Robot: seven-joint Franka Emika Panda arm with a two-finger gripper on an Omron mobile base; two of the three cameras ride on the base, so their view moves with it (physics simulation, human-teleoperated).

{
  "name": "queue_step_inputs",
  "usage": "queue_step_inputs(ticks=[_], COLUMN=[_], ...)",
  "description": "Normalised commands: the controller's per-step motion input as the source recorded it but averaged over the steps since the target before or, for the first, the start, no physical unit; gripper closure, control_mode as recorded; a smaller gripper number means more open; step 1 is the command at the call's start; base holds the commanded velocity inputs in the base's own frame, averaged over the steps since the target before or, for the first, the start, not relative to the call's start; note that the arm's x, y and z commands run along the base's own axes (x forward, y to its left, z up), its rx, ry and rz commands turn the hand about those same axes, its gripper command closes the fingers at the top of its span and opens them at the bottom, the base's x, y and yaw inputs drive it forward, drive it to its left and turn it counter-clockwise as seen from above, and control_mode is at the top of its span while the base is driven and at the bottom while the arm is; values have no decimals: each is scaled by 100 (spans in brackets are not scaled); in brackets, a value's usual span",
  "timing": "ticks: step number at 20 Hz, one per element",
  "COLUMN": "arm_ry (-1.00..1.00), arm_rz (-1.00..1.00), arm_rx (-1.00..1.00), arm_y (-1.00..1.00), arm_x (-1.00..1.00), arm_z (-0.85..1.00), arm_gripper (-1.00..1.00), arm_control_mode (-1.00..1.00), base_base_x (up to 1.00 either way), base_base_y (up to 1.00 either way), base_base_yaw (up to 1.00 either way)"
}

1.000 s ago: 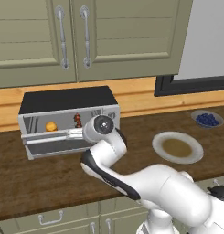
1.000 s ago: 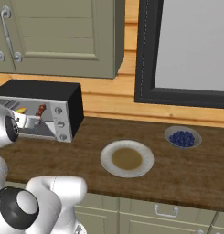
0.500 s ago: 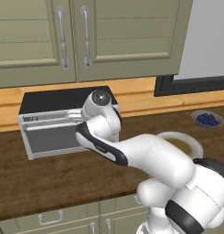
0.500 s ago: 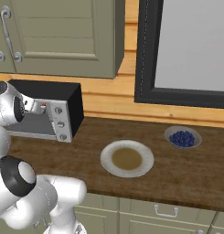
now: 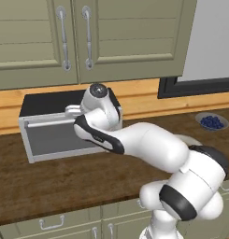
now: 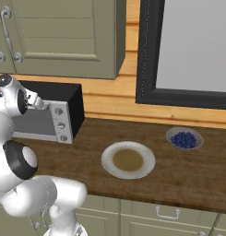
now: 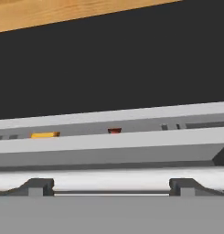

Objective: Pick up the kebab skewer and baguette bread, and place them inside the toaster oven. Close the toaster oven door and start by setting the timer.

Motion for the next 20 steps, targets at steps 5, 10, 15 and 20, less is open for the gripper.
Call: queue_step_inputs(ticks=[5, 10, 15, 20], arm_ry=[0, 0, 0, 0], arm_rz=[0, 0, 0, 0], arm_rx=[0, 0, 0, 0], arm_y=[0, 0, 0, 0], arm_x=[43, 42, 17, -7], arm_z=[-70, -83, -73, -22], arm_gripper=[-100, -100, -100, -100], arm_control_mode=[-100, -100, -100, -100], base_base_x=[0, 0, 0, 0], base_base_y=[0, 0, 0, 0], base_base_yaw=[0, 0, 0, 0])
